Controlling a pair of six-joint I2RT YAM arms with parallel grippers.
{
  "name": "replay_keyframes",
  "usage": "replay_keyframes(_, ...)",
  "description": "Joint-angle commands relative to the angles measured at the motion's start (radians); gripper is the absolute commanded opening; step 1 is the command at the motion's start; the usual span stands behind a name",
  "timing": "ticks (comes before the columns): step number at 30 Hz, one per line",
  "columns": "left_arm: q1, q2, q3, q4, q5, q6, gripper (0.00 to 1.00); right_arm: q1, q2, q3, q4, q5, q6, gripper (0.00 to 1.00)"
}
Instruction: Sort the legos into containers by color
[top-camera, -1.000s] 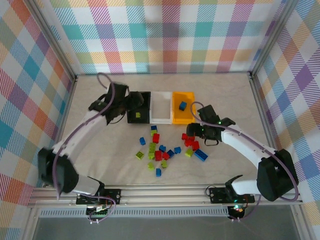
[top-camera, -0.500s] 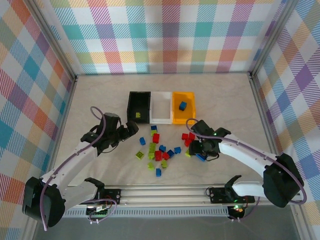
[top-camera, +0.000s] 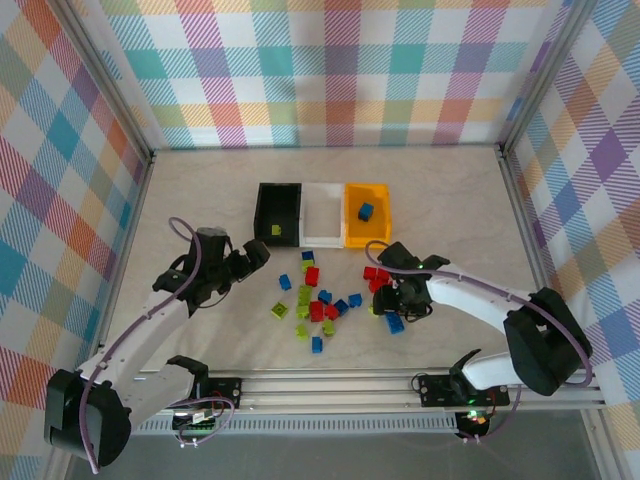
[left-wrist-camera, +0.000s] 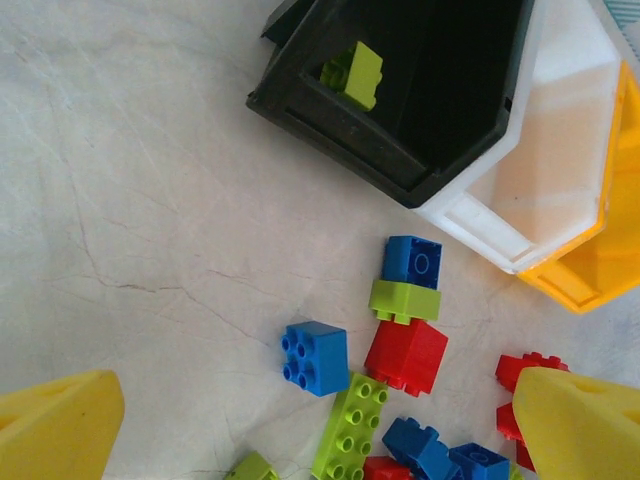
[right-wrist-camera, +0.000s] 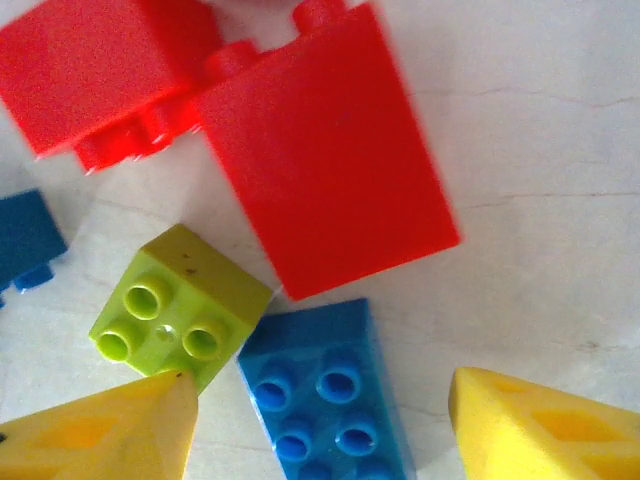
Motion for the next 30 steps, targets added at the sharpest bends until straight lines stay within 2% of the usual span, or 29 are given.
replay_keyframes(1,0.022,-0.021,-0.026,0.030,0.029,0.000,1.00,0.040,-0.007,-0.018,-0.058,-0.009,0.026,0.63)
replay_keyframes(4,0.026,-0.020,-0.029,0.035,0.035,-0.006,1.00,0.051,-0.014,-0.019,-0.080,0.033,0.050,0.57)
replay_keyframes(10,0.032,-0.030,-0.020,0.018,0.030,-0.005,1.00,0.115,0.050,0.014,-0.138,0.093,0.062,0.56)
replay_keyframes(17,0.036,-0.031,-0.014,0.018,0.033,-0.007,1.00,0.151,0.123,-0.006,-0.072,0.088,0.078,0.47)
replay_keyframes(24,0.050,-0.023,-0.013,0.022,0.048,-0.009,1.00,0.153,0.010,0.017,-0.080,0.094,0.030,0.29)
replay_keyframes(30,0.066,-0.023,-0.047,0.087,0.101,-0.030,1.00,0.147,-0.108,0.118,-0.173,0.111,-0.008,0.26)
